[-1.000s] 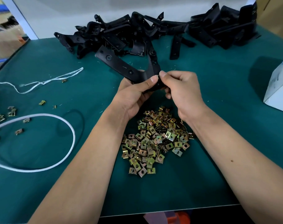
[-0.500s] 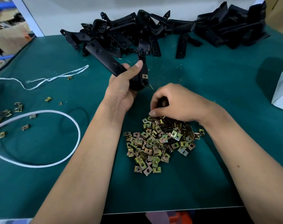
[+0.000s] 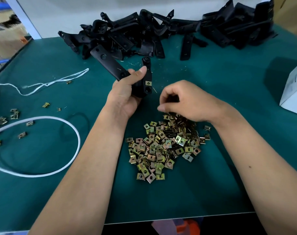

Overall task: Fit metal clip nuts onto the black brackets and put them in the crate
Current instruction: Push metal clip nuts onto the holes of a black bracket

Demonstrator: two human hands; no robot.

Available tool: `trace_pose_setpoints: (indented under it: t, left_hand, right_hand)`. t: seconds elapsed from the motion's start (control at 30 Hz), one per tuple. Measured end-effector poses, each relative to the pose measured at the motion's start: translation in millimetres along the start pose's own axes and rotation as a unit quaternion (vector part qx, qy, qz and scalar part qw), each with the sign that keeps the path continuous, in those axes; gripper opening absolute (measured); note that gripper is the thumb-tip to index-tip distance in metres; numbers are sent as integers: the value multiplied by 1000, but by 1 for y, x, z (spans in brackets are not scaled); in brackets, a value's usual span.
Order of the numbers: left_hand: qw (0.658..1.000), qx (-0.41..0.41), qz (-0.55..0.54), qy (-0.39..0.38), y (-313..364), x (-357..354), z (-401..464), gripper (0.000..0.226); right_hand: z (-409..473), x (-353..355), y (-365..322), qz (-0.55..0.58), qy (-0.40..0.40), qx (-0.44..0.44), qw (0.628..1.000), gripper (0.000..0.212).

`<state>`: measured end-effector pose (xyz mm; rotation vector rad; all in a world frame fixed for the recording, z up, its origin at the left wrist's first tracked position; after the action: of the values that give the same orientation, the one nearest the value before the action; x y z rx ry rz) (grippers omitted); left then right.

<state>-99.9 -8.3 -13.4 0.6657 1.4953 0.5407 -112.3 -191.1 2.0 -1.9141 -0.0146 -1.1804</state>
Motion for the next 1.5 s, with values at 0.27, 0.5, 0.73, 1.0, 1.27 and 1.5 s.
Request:
trace_pose_setpoints:
  t: [0.27,0.5,0.73,1.0,1.27,1.5]
  left_hand:
    - [999,27,13,-38,0,0,-1,38]
    - [999,29,18,-24,-2,0,0,26]
    - [999,29,9,-39,-2,-3,-1,31]
    - [998,31,5,-49,-3,-3,0,33]
    - [996,55,-3,-77,-7,-8,-4,21]
    - [992,71,31,-96,-14,-15,-8,23]
  right_hand:
    - [-4,7,9,212,84,47,972,5]
    - [-4,6,14,214,72,38,973,24]
    - [-3,7,18,214,118,49,968,26]
    - [-1,5,17,213,107,42,970,29]
    - [0,7,15,442,230,46,866,15]
    - [6,-2,6,549,252,80,793,14]
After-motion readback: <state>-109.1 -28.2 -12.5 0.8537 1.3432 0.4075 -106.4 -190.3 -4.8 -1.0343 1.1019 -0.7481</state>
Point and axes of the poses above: each hand's wrist, its own z-axis towards the middle knuckle, its own x-axis out of the back of the hand, y = z × x, the point moved 1 cm from there along z, towards the middle knuckle, and after that the axes turned 15 degrees about -y, right-handed, at the moved point
